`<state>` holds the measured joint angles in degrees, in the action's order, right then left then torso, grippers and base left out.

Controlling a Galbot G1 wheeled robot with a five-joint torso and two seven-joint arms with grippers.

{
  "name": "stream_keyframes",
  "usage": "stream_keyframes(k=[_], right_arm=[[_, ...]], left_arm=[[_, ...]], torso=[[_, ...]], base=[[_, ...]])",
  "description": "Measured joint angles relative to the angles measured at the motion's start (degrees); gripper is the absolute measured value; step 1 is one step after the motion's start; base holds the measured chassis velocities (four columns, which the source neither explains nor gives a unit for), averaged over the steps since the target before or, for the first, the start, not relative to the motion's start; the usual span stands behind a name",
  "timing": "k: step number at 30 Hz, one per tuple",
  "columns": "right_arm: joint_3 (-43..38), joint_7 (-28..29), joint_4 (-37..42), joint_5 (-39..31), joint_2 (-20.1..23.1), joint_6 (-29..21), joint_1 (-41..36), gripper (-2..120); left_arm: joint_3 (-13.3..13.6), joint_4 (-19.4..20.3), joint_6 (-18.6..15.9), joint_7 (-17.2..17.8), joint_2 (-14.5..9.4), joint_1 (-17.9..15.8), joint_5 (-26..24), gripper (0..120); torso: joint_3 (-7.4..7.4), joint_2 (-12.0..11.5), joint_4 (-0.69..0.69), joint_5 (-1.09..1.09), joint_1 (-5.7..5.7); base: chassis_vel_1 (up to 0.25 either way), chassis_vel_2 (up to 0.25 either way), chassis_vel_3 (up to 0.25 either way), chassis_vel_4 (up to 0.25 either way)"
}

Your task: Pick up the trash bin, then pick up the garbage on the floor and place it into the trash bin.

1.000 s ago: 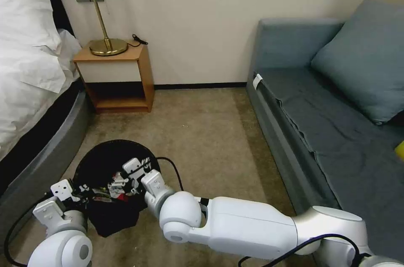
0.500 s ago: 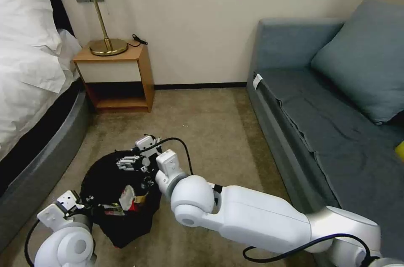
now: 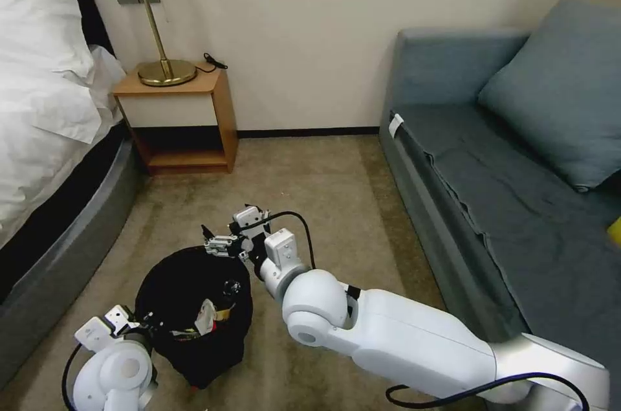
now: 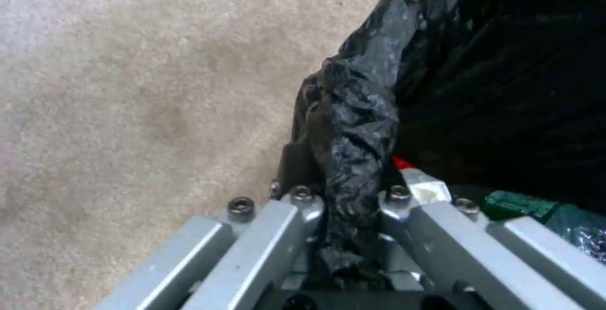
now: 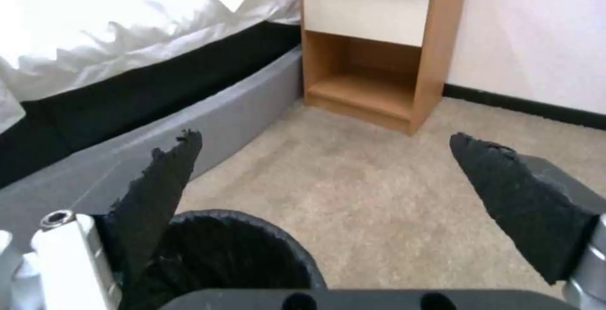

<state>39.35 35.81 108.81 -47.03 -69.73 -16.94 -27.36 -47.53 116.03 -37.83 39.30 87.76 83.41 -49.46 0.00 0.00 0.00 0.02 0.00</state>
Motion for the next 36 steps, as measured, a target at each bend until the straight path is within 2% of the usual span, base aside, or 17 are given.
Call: stream_keyframes(k=[2,6,7,11,12,15,16,20,21,24,25,28,29,30,32,33,36], right_arm=[[-0.1,-0.01,-0.09,0.03,0.02,0.0,-0.14,100],[-0.76,-0.06,-0.13,0.19,0.54,0.04,-0.64,100],[-0.76,-0.06,-0.13,0.19,0.54,0.04,-0.64,100],[-1.66,-0.04,0.69,-0.6,1.97,0.04,-0.99,100],[-1.66,-0.04,0.69,-0.6,1.97,0.04,-0.99,100],[-3.96,-0.06,1.75,-0.68,3.79,0.19,-2.02,100],[-3.96,-0.06,1.75,-0.68,3.79,0.19,-2.02,100],[-10.94,-2.0,5.18,2.71,9.52,4.55,-5.34,100],[-10.94,-2.0,5.18,2.71,9.52,4.55,-5.34,100],[-20.18,-4.77,8.34,11.39,13.4,9.13,-11.77,100],[-20.18,-4.77,8.34,11.39,13.4,9.13,-11.77,100],[-34.42,-6.51,12.17,20.65,14.95,11.75,-23.46,100],[-34.42,-6.51,12.17,20.65,14.95,11.75,-23.46,100],[-39.11,-6.79,13.77,23.16,14.93,12.04,-27.02,100],[-46.95,-7.32,16.89,27.77,14.22,12.19,-33.12,100],[-46.95,-7.32,16.89,27.77,14.22,12.19,-33.12,100],[-56.83,-7.64,21.55,36.75,10.94,12.02,-44.84,100]], left_arm=[[0.01,0.09,0.13,-0.93,0.0,0.18,0.95,14],[-0.14,1.1,2.0,-7.01,0.0,1.41,7.27,31],[-0.14,1.1,2.0,-7.01,0.0,1.41,7.27,31],[-0.37,2.03,6.15,-14.53,-0.02,3.31,17.2,50],[-0.37,2.03,6.15,-14.53,-0.02,3.31,17.2,50],[-0.69,3.29,13.76,-20.96,-0.1,5.25,23.91,65],[-0.69,3.29,13.76,-20.96,-0.1,5.25,23.91,65],[-1.95,4.74,25.48,-33.24,-0.6,7.97,30.62,83],[-1.95,4.74,25.48,-33.24,-0.6,7.97,30.62,83],[-2.35,5.5,31.41,-39.96,-1.14,9.45,32.91,96],[-2.35,5.5,31.41,-39.96,-1.14,9.45,32.91,96],[-1.45,5.98,34.99,-42.82,-1.63,9.98,34.52,100],[-1.45,5.98,34.99,-42.82,-1.63,9.98,34.52,100],[-1.04,6.18,35.9,-43.62,-1.78,10.11,35.13,100],[-0.43,6.64,37.11,-44.94,-1.99,10.49,36.08,100],[-0.43,6.64,37.11,-44.94,-1.99,10.49,36.08,100],[0.56,7.59,38.67,-46.63,-2.6,10.98,36.72,100]], torso=[[0.0,0.0,0.0,-0.02,0.0],[0.01,0.0,0.0,-0.02,0.0],[0.01,0.0,0.0,-0.02,0.0],[0.01,0.0,0.0,-0.02,0.0],[0.01,0.0,0.0,-0.02,0.0],[0.01,0.0,0.01,-0.02,0.0],[0.01,0.0,0.01,-0.02,0.0],[0.0,0.0,0.0,0.0,0.0],[0.0,0.0,0.0,0.0,0.0],[0.0,0.0,0.0,0.0,0.0],[0.0,0.0,0.0,0.0,0.0],[0.0,0.0,-0.01,0.01,0.0],[0.0,0.0,-0.01,0.01,0.0],[0.0,0.0,-0.01,0.01,0.0],[0.0,0.0,-0.01,-0.02,0.0],[0.0,0.0,-0.01,-0.02,0.0],[0.0,0.0,-0.02,-0.01,0.0]], base=[[0.0,0.0,0.0,0.0],[0.0,0.0,0.0,0.0],[0.0,0.0,0.0,0.0],[0.0,0.0,0.0,0.0],[0.0,0.0,0.0,0.0],[0.0,0.0,0.0,0.0],[0.0,0.0,0.0,0.0],[0.0,0.0,0.0,0.0],[0.0,0.0,0.0,0.0],[0.0,0.0,0.0,0.0],[0.0,0.0,0.0,0.0],[0.0,0.0,0.0,0.0],[0.0,0.0,0.0,0.0],[0.0,0.0,0.0,0.0],[0.0,0.0,0.0,0.0],[0.0,0.0,0.0,0.0],[0.0,0.0,0.0,0.0]])
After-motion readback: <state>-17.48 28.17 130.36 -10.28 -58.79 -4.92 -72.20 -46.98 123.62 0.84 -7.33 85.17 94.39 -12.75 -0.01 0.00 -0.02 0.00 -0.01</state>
